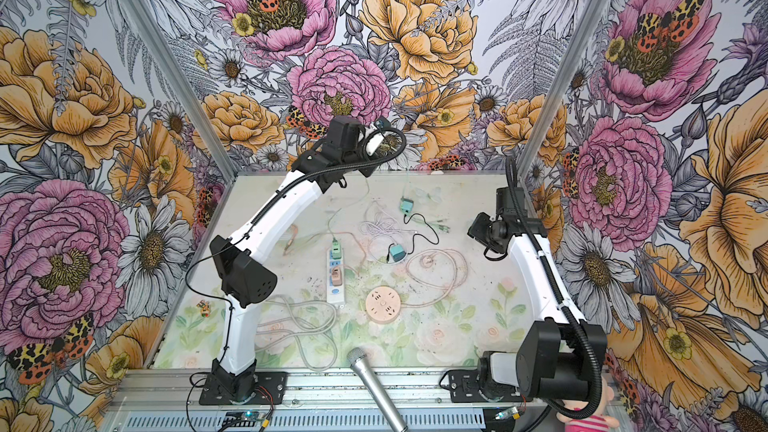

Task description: Insert the plug

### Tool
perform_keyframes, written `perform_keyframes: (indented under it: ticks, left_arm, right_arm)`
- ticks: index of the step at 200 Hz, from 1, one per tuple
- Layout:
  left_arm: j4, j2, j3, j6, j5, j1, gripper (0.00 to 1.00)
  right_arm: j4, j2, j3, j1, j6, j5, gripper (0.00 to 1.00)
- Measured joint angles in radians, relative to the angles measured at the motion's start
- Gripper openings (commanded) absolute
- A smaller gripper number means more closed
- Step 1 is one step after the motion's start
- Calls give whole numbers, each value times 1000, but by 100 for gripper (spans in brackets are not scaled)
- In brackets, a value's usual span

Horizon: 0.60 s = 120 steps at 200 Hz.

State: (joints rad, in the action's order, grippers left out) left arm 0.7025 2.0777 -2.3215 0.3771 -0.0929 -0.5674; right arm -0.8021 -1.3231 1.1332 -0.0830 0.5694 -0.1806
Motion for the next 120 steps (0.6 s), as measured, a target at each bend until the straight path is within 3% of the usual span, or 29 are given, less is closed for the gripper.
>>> perform_keyframes:
  ticks: [85, 120]
  left_arm:
    - [-170, -331, 472, -284, -56, 197, 0]
    - [-228, -430, 570, -355, -58, 263, 0]
  right_arm:
    - [0, 0, 0, 54, 18, 11, 52]
    - [0, -2, 5, 75, 18, 19, 54]
